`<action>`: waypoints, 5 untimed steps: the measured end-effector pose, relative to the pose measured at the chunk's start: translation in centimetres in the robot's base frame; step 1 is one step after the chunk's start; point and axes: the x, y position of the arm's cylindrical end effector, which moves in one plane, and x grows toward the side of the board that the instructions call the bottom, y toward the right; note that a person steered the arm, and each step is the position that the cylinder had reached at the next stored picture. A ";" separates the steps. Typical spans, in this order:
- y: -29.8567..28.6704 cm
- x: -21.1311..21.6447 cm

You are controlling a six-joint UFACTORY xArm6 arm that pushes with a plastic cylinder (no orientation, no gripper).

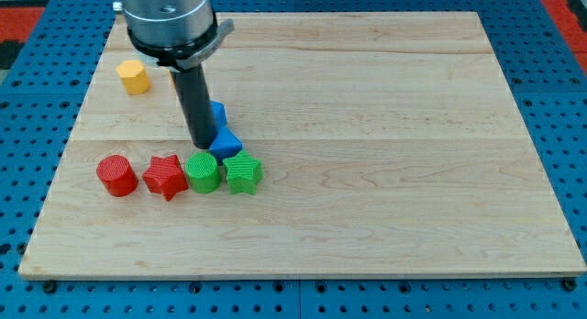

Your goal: Slide the blue triangle towards the bottom center

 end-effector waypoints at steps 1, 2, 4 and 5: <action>1.9 0.1; 3.1 0.1; 5.7 0.5; 7.7 1.2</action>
